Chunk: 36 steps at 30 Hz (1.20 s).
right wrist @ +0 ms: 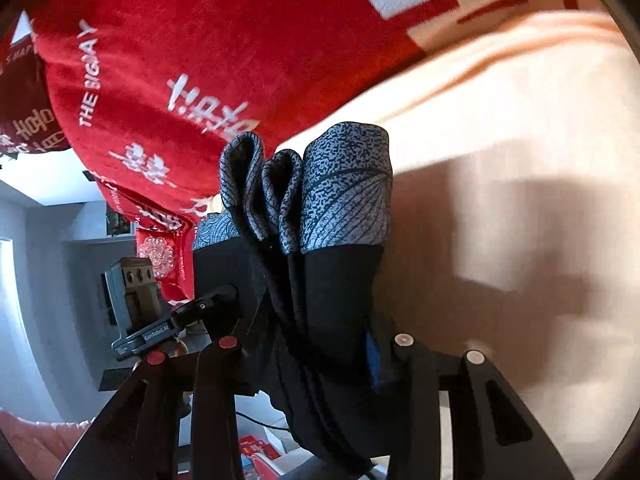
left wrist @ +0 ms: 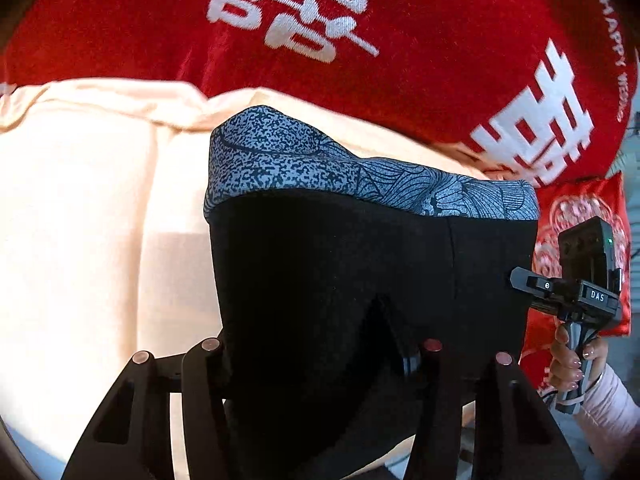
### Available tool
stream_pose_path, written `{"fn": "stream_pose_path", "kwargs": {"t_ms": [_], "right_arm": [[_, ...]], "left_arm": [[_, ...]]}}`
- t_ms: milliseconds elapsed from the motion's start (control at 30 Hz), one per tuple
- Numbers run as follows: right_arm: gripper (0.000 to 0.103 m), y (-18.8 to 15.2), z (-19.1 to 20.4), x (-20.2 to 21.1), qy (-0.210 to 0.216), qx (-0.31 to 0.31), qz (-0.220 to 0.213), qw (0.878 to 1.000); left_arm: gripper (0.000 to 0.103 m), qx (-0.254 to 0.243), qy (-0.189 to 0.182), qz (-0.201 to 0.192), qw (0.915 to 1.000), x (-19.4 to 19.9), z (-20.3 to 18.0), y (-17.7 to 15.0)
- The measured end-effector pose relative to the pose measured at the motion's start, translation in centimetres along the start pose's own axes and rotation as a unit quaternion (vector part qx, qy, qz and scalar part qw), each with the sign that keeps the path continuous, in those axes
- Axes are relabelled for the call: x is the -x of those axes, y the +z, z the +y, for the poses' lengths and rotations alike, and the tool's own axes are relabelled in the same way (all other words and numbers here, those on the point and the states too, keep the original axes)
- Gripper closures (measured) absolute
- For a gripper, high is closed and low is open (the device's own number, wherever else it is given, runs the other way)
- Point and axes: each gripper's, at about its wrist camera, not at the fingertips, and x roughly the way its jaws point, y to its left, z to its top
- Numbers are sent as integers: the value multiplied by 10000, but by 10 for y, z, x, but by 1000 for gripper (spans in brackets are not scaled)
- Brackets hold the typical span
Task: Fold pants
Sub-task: 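Release the stack and lift the right gripper away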
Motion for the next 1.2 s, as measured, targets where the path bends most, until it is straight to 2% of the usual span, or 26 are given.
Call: {"fn": "stream_pose_path", "kwargs": {"t_ms": [233, 333, 367, 400, 467, 500, 567, 633, 700, 833, 867, 900, 1067, 1133, 1200], "right_arm": [[63, -67, -16, -9, -37, -285, -77, 9996], [60, -81, -24, -32, -513, -204, 29, 9985], [55, -83, -28, -41, -798, -162, 29, 9967], [52, -85, -31, -43, -934, -104, -72, 9955], [40, -85, -38, -44, -985, -256, -206, 9946], [37, -86, -39, -45, -1051, -353, -229, 9936], [34, -89, -36, -43, -1212, -411, -299, 9913], [32, -94, -27, -39, -1538, -332, -363, 9869], [31, -99, -14, -32, -2051, -249, -417, 9775], [28, -109, 8, -20, -2699, -206, -555, 9611], [22, -114, 13, -18, -2782, -227, -571, 9585], [21, -118, 17, -16, -2836, -257, -596, 9567], [20, -148, 38, -8, -3069, -385, -713, 9483], [16, -159, 46, -6, -3141, -372, -761, 9456], [15, -170, 58, -5, -3335, -305, -849, 9384]], "left_arm": [[48, -245, 116, 219, 9994, 13, 24, -48], [47, -307, 189, 271, 9990, -1, 39, -65], [42, -304, 290, 275, 9987, -10, 47, -71], [28, -251, 334, 200, 9989, -14, 52, -74], [16, -204, 452, -54, 9988, -16, 60, -76], [14, -160, 509, -75, 9985, -17, 61, -76], [14, -107, 527, -60, 9985, -18, 60, -75], [14, -294, 851, -97, 9959, -11, 52, -77], [14, -497, 1214, -148, 9912, -2, 44, -81], [14, -735, 1611, -146, 9841, 24, 41, -94], [14, -790, 1692, -144, 9823, 31, 37, -100], [14, -815, 1751, -160, 9810, 39, 36, -107], [14, -840, 1961, -117, 9769, 57, 22, -130], [14, -920, 1978, -79, 9759, 64, 15, -142], [13, -979, 2010, -32, 9747, 67, 9, -150]]}}
